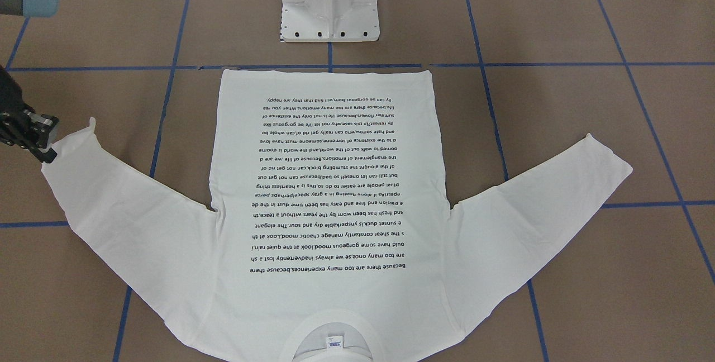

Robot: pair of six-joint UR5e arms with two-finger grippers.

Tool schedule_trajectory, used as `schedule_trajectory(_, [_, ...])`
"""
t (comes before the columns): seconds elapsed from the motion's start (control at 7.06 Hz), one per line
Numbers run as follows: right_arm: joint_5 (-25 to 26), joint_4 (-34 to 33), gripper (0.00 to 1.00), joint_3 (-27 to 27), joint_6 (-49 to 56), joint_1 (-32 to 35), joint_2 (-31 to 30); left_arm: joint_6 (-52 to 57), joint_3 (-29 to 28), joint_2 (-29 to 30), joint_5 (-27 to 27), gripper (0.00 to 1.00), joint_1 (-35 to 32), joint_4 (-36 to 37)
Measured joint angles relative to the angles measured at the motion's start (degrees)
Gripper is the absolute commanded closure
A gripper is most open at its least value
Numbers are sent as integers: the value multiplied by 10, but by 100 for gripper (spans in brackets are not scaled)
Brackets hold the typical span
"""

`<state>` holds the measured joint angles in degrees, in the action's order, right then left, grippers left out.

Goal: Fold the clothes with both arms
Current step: 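Lift the sleeve with the right gripper and fold it across the shirt body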

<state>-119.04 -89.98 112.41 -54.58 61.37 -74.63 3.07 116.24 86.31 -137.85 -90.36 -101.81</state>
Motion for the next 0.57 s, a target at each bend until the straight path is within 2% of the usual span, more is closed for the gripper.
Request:
schedule_trajectory(0.14, [12, -107, 100, -18, -3, -15, 116, 0, 0, 0, 0, 0, 0, 0])
schedule_trajectory(0.28, [20, -157, 100, -60, -14, -31, 214, 0, 0, 0, 0, 0, 0, 1])
schedule_trajectory(0.57, [33, -178, 100, -208, -73, -67, 399, 0, -2, 0, -1, 0, 0, 1])
